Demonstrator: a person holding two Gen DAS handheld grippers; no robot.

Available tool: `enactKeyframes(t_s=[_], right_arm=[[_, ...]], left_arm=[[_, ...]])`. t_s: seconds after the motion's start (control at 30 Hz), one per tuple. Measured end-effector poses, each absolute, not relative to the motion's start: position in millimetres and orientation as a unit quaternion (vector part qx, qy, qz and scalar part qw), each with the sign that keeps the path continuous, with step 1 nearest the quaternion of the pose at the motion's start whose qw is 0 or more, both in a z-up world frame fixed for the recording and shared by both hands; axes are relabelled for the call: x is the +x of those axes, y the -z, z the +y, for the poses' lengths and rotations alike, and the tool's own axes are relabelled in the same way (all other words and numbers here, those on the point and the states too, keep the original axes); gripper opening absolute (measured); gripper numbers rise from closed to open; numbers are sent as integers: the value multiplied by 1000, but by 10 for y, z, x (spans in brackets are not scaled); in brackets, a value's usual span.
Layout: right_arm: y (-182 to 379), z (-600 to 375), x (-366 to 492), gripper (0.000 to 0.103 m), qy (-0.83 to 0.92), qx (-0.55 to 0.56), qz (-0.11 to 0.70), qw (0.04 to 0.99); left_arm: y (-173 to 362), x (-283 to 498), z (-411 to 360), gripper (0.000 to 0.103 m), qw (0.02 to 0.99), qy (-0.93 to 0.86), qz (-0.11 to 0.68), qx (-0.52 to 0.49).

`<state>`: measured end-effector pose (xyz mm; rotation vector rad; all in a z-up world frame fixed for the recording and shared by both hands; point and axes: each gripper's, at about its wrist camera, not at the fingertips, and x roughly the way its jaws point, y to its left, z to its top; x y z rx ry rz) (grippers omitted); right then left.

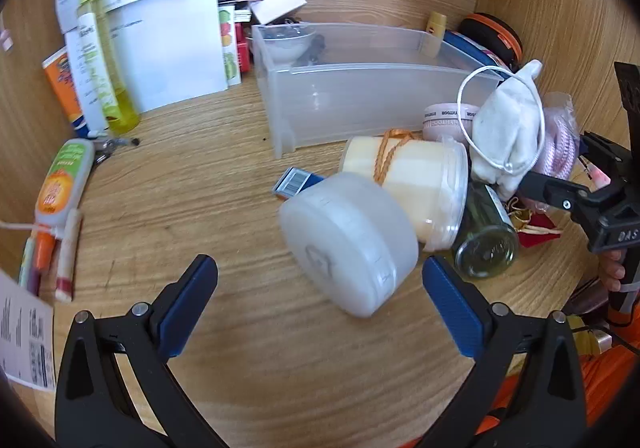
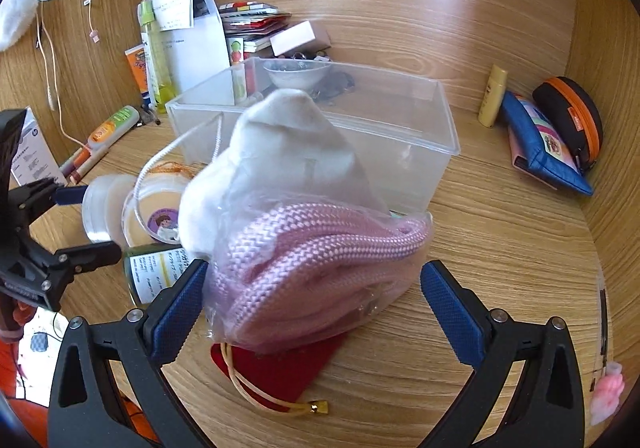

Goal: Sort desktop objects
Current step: 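Grasp the white round container with the left tool while the right tool grasps the bagged pink rope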

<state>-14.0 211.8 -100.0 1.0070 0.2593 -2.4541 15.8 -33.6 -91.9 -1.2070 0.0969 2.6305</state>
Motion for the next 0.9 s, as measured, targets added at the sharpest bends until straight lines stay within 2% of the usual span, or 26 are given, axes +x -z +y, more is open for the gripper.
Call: enactKeyframes(t_s=[0.3,0.47,0.7,0.8,0.87,0.9], right_arm=[[1026,2456,-159,101,898,377,73,213],[1121,2535,-276,85,887,404,40,219],[1306,2541,-399,76,874,433,36,219],[1318,2585,-390,66,877,429,38,214],[1323,2624,-395,59,877,429,34,214],[1324,2641,-401,56,877,428,31,217]], left_arm=[[899,-40,-260,103,144,-896,49,-418],[864,-34,-340,103,148,-900,52,-406],[895,-190,-308,103,148,-897,44,-415],[911,-225,-280,103,148,-898,45,-412],[909,-217,-267,94,153,-898,47,-409],[912,-214,-261,85,156,-898,48,-409]])
